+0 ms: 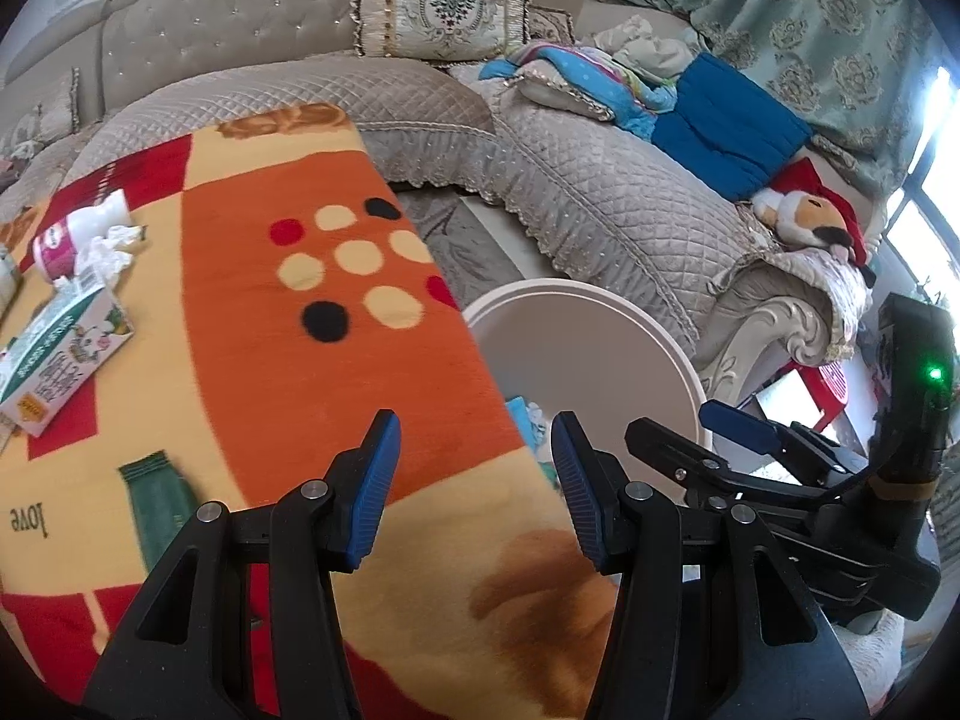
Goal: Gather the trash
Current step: 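Move both open tools back over the trash on the blanket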
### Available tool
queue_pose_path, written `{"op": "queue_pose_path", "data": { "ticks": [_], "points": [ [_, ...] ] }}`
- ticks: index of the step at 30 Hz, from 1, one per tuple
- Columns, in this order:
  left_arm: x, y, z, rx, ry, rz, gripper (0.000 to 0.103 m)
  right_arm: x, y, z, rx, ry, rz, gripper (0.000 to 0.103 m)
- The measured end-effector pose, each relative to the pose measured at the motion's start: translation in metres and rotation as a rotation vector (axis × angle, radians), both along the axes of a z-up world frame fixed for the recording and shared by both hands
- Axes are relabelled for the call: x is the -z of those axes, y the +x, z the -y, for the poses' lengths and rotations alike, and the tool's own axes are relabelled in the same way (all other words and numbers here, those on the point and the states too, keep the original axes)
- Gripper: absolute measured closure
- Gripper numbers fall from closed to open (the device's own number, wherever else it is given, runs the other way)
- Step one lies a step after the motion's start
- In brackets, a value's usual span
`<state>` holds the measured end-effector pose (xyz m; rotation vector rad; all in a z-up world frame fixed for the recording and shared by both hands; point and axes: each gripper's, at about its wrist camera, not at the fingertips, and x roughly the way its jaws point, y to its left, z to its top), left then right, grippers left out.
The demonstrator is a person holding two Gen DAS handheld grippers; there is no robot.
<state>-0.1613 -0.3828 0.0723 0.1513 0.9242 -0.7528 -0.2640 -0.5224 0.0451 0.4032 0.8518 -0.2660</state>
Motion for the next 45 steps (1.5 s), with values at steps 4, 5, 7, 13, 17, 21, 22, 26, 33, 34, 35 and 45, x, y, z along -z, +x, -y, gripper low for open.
{"op": "queue_pose_path", "data": {
  "ticks": [4, 5, 7, 13, 17, 21, 22, 26, 33, 34, 35, 45],
  "points": [
    [-0.003, 0.003, -0.014, -0.025, 0.0, 0.013, 0.052, -0.006, 0.006, -0.012, -0.023, -0.008, 0.009, 0.027],
    [-0.003, 0.004, -0.019, -0.032, -0.001, 0.014, 0.052, -0.008, 0.008, -0.017, -0.031, -0.011, 0.009, 0.027],
    [-0.005, 0.007, -0.027, -0.05, -0.002, 0.018, 0.052, -0.009, 0.013, -0.023, -0.048, -0.015, 0.008, 0.027],
    [-0.007, 0.016, -0.053, -0.1, -0.008, 0.015, 0.052, -0.013, 0.024, -0.045, -0.093, -0.025, 0.005, 0.027],
    [-0.007, 0.024, -0.076, -0.133, -0.004, 0.019, 0.052, -0.017, 0.032, -0.06, -0.125, -0.028, 0.01, 0.027],
    [-0.006, 0.034, -0.104, -0.175, 0.001, 0.018, 0.052, -0.019, 0.041, -0.078, -0.162, -0.031, 0.011, 0.027],
    [-0.006, 0.037, -0.112, -0.184, 0.003, 0.017, 0.052, -0.019, 0.043, -0.083, -0.172, -0.032, 0.01, 0.027],
    [-0.004, 0.048, -0.144, -0.225, 0.021, 0.029, 0.052, -0.017, 0.053, -0.104, -0.221, -0.023, 0.005, 0.026],
    [0.002, 0.08, -0.217, -0.299, 0.056, 0.035, 0.052, -0.012, 0.071, -0.138, -0.292, -0.008, -0.01, 0.026],
    [0.003, 0.084, -0.226, -0.306, 0.056, 0.035, 0.051, -0.012, 0.073, -0.142, -0.3, -0.005, -0.011, 0.026],
    [0.004, 0.09, -0.235, -0.314, 0.059, 0.034, 0.044, -0.011, 0.075, -0.146, -0.308, -0.002, -0.012, 0.026],
    [0.013, 0.144, -0.268, -0.258, 0.139, 0.105, 0.031, -0.004, 0.095, -0.18, -0.373, 0.027, -0.041, 0.026]
  ]
}}
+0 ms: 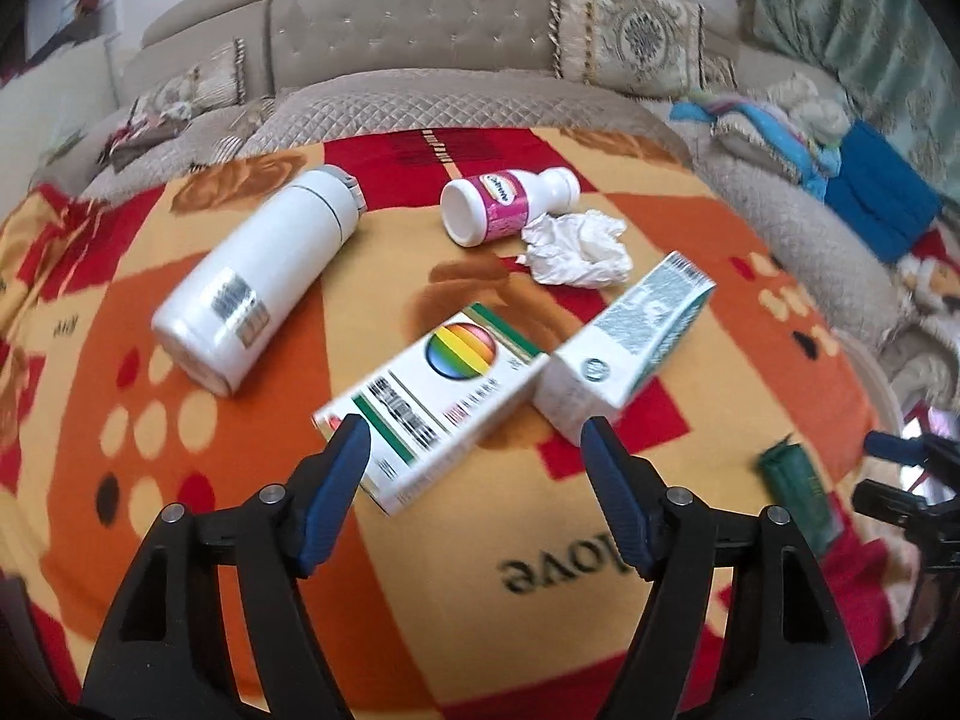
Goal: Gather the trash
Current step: 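Grasp the dark green snack packet with the right tool while the left tool grasps the rainbow-logo medicine box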
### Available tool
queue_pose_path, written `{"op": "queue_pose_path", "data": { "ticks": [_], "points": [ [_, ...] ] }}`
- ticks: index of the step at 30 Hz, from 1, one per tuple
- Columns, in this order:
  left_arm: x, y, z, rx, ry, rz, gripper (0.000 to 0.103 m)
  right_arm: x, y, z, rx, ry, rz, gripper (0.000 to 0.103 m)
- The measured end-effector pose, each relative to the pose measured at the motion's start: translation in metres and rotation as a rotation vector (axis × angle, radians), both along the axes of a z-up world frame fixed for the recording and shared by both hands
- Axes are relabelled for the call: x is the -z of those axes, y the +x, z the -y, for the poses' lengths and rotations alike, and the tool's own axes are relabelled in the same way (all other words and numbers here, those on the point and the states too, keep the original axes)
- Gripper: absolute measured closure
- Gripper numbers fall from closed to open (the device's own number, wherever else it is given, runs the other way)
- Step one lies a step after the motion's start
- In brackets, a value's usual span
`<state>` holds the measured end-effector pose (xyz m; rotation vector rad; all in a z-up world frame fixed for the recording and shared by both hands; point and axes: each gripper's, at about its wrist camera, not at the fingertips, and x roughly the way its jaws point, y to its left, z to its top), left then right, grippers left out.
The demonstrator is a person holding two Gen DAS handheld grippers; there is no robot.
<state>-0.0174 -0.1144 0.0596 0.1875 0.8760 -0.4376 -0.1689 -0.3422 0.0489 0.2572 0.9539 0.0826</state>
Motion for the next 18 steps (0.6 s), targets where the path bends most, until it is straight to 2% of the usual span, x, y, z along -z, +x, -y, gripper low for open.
{"op": "queue_pose_path", "data": {
  "ticks": [4, 6, 11, 18],
  "points": [
    [0.012, 0.01, 0.01, 0.034, 0.127, 0.038, 0.031, 0.005, 0.007, -0.011, -0.02, 0.008, -0.017, 0.026],
    [0.018, 0.016, 0.011, 0.041, 0.158, 0.037, 0.031, 0.009, 0.011, -0.015, -0.029, 0.006, -0.029, 0.026],
    [0.026, 0.033, 0.012, 0.036, 0.165, 0.008, 0.031, 0.012, 0.018, -0.024, -0.044, -0.004, -0.038, 0.026],
    [0.03, 0.038, 0.023, 0.039, 0.224, 0.037, 0.031, 0.021, 0.024, -0.031, -0.052, -0.025, -0.048, 0.025]
  ]
}}
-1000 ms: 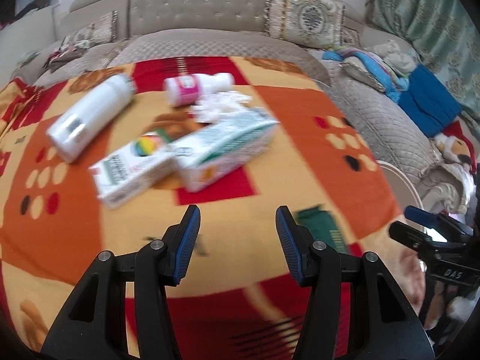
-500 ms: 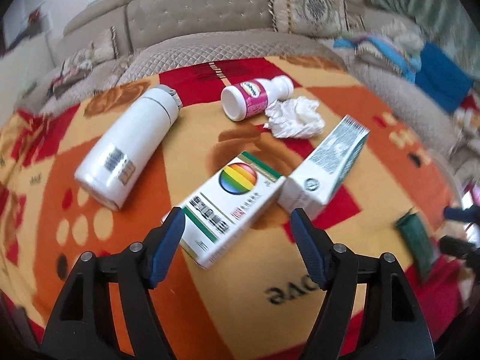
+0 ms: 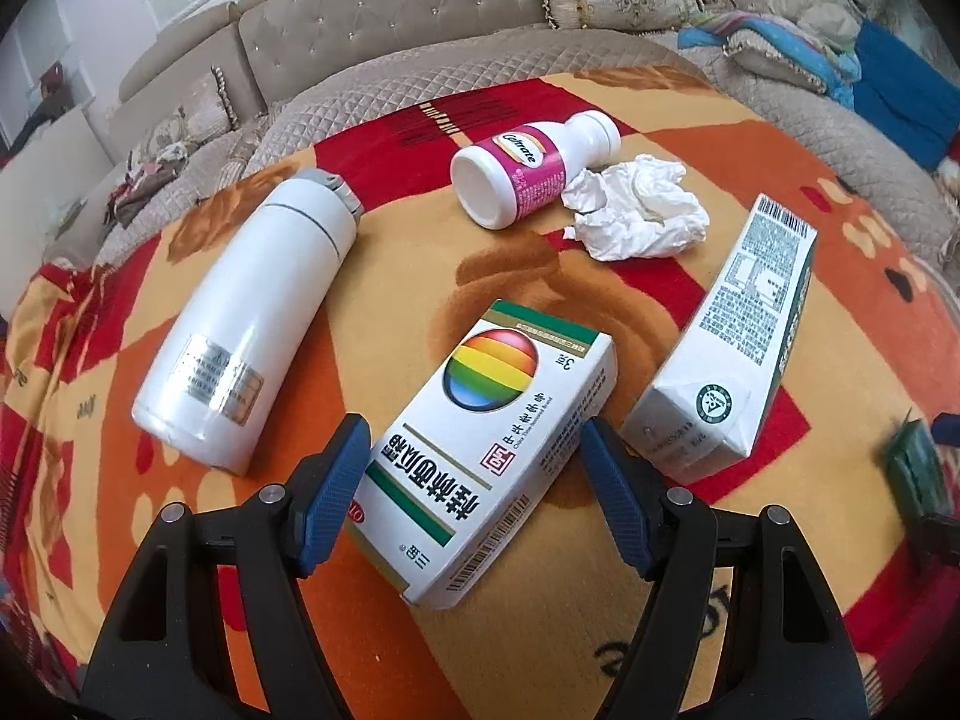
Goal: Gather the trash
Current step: 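Grasp the dark green snack packet with the right tool while the left tool grasps the rainbow-logo medicine box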
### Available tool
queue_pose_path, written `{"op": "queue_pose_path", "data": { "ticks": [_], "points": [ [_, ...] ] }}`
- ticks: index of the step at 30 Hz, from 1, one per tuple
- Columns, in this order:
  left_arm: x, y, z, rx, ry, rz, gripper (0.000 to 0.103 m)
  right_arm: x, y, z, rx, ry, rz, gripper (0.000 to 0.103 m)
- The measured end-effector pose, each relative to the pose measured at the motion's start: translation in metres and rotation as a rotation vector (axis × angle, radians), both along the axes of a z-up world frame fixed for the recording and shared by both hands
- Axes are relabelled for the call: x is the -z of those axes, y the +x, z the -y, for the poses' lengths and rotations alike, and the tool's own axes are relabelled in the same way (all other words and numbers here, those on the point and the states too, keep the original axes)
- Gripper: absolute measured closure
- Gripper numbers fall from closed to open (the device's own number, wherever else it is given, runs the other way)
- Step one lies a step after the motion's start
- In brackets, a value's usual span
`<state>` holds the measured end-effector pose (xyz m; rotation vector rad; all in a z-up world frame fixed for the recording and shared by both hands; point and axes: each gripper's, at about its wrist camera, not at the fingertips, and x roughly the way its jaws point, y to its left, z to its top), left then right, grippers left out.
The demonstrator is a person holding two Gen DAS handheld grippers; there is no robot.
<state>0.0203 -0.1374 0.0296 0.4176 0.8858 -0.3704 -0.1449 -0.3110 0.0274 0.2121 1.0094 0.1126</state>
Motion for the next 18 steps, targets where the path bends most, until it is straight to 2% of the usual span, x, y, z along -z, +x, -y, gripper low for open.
{"op": "queue_pose_path", "data": {
  "ticks": [3, 4, 5, 7, 8, 9, 10, 11, 13, 15, 16, 17, 18],
  "points": [
    [0.002, -0.008, 0.003, -0.003, 0.033, 0.016, 0.032, 0.001, -0.002, -0.004, -0.002, -0.04, 0.018, 0.025],
    [0.002, -0.01, 0.003, -0.001, 0.03, 0.018, 0.037, 0.001, -0.003, -0.007, -0.008, -0.06, 0.025, 0.025],
    [0.001, -0.014, 0.002, -0.004, 0.031, 0.027, 0.049, 0.002, -0.005, -0.012, -0.02, -0.089, 0.033, 0.025],
    [-0.003, -0.019, -0.002, -0.007, 0.02, 0.027, 0.064, 0.003, -0.009, -0.015, -0.034, -0.126, 0.047, 0.033],
    [-0.005, -0.022, -0.005, -0.012, 0.0, 0.016, 0.074, 0.002, -0.011, -0.017, -0.039, -0.147, 0.054, 0.045],
    [-0.008, -0.025, -0.009, -0.02, -0.02, 0.003, 0.078, 0.002, -0.012, -0.015, -0.043, -0.145, 0.055, 0.054],
    [-0.01, -0.027, -0.01, -0.026, -0.031, -0.004, 0.087, 0.001, -0.013, -0.014, -0.046, -0.135, 0.056, 0.058],
    [-0.012, -0.029, -0.011, -0.03, -0.043, -0.014, 0.089, 0.0, -0.014, -0.012, -0.049, -0.123, 0.056, 0.061],
    [-0.013, -0.032, -0.013, -0.028, -0.052, -0.023, 0.089, 0.0, -0.016, -0.011, -0.048, -0.119, 0.056, 0.063],
    [-0.015, -0.033, -0.014, -0.03, -0.051, 0.019, 0.088, -0.001, -0.019, -0.012, -0.054, -0.111, 0.057, 0.063],
    [-0.015, -0.033, -0.015, -0.025, -0.058, 0.022, 0.082, -0.001, -0.021, -0.012, -0.06, -0.105, 0.06, 0.063],
    [-0.016, -0.03, -0.016, -0.02, -0.073, 0.008, 0.066, -0.002, -0.022, -0.013, -0.063, -0.099, 0.062, 0.063],
    [-0.016, -0.026, -0.017, -0.024, -0.094, -0.007, 0.055, -0.002, -0.024, -0.013, -0.064, -0.094, 0.063, 0.063]
  ]
}}
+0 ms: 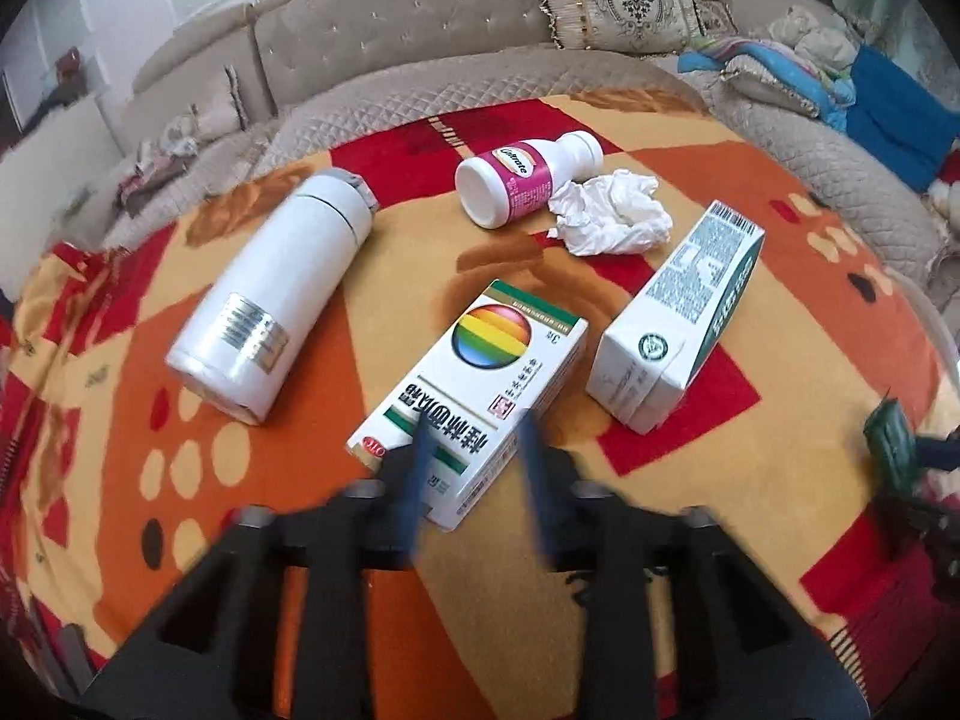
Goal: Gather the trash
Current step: 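Grasp the dark green snack packet with the right tool while the left tool grasps the rainbow-logo medicine box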
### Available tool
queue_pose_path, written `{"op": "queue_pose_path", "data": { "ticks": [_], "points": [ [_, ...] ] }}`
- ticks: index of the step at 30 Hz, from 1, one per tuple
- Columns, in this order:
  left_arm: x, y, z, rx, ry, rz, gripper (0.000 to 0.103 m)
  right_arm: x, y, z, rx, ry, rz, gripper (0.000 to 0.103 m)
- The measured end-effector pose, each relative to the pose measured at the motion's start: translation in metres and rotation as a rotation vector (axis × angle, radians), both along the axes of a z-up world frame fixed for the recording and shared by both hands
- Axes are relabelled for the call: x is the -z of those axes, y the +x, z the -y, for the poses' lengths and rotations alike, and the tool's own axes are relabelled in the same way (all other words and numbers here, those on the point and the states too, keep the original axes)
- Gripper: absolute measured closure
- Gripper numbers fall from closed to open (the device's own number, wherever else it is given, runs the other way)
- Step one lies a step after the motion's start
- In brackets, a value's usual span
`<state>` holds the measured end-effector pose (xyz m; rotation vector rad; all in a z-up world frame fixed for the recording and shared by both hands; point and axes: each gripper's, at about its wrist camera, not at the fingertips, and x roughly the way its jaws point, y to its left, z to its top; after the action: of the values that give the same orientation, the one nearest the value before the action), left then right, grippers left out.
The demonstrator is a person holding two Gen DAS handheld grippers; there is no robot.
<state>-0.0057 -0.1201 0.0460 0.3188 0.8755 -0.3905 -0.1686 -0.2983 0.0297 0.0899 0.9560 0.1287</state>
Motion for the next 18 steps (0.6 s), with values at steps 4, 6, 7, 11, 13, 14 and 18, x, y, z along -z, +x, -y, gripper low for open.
{"op": "queue_pose_path", "data": {
  "ticks": [4, 6, 7, 11, 13, 14, 18],
  "points": [
    [-0.002, 0.009, 0.002, 0.016, -0.029, -0.002, 0.033, 0.001, 0.0, 0.003, 0.005, 0.027, -0.008, 0.063],
    [0.004, 0.017, 0.008, 0.03, 0.018, -0.018, 0.033, 0.001, 0.001, 0.005, 0.01, 0.038, -0.014, 0.063],
    [0.008, 0.023, 0.01, 0.03, 0.036, -0.027, 0.033, 0.001, 0.001, 0.006, 0.011, 0.04, -0.017, 0.063],
    [0.02, 0.037, 0.012, 0.04, 0.064, -0.06, 0.029, 0.0, 0.003, 0.004, 0.004, 0.041, -0.023, 0.062],
    [0.025, 0.041, 0.013, 0.043, 0.068, -0.074, 0.026, 0.002, 0.005, 0.001, -0.007, 0.045, -0.033, 0.055],
    [0.027, 0.042, 0.013, 0.042, 0.072, -0.077, 0.026, 0.003, 0.005, 0.0, -0.01, 0.042, -0.034, 0.053],
    [0.028, 0.037, 0.014, 0.039, 0.081, -0.059, 0.029, 0.004, 0.006, -0.002, -0.011, 0.023, -0.022, 0.052]
  ]
}}
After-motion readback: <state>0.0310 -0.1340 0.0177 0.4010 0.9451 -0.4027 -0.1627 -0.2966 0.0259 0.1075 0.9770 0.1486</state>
